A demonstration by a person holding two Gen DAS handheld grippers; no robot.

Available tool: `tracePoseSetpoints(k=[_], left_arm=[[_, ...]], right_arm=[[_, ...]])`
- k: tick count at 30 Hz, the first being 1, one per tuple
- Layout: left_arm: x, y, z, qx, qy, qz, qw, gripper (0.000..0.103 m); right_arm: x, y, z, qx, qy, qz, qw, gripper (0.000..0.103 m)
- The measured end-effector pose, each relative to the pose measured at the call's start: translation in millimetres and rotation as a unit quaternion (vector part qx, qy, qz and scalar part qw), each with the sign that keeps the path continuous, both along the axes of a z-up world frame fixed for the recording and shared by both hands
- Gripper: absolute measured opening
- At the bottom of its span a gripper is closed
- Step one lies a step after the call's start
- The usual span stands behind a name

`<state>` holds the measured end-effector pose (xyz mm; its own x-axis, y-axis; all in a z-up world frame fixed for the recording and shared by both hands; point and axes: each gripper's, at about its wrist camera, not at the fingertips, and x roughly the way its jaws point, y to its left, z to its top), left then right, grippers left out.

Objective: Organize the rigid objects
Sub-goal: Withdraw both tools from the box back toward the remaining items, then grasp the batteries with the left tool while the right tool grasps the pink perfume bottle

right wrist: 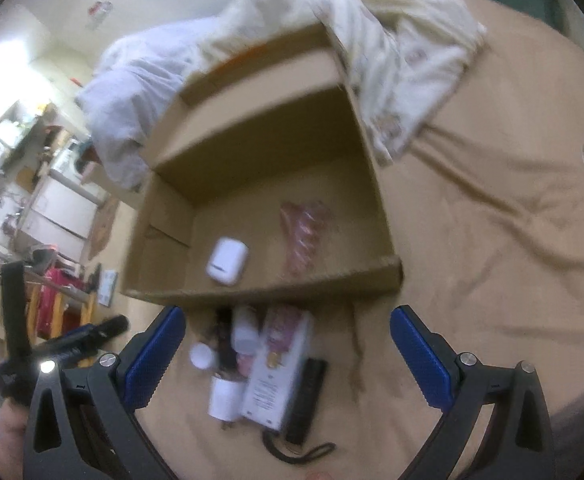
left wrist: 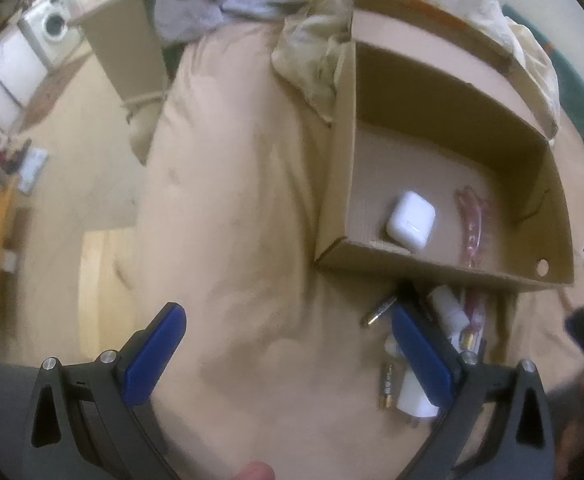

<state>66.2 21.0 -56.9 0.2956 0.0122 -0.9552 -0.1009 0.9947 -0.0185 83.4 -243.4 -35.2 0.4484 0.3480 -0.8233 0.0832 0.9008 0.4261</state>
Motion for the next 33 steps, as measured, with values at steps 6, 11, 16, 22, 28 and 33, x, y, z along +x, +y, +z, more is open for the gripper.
tracePoseSetpoints(k=[6,11,16,22,28,33], left_arm=[[9,-24,-30,0.005,0.040,-0.039,0.9984,0.098],[20,-40,-56,0.006,0.071,-0.062,0.9956,0.058],[28,-61,-71,-0.021,0.085,-0.101,0.9910,0.053],[31,-72,-86,-0.012,0.104,-0.119,0.9874,0.049],[41,-64,-84,-0.033,0.102,-0.108,0.9884,0.010],[40,-53,-79,-0.047,0.097,-0.083,0.9908,0.009]], right_arm=[[9,-6,-21,0.017,0.043,-0.011,0.999,0.103],[13,0,-29,0.008,0.061,-0.003,0.998,0.103],[15,3,-29,0.006,0.062,0.008,0.998,0.103],[16,3,-31,0.009,0.071,0.013,0.997,0.103],[19,6,-36,0.002,0.083,0.023,0.996,0.103],[28,15,-49,0.028,0.112,0.053,0.992,0.103]])
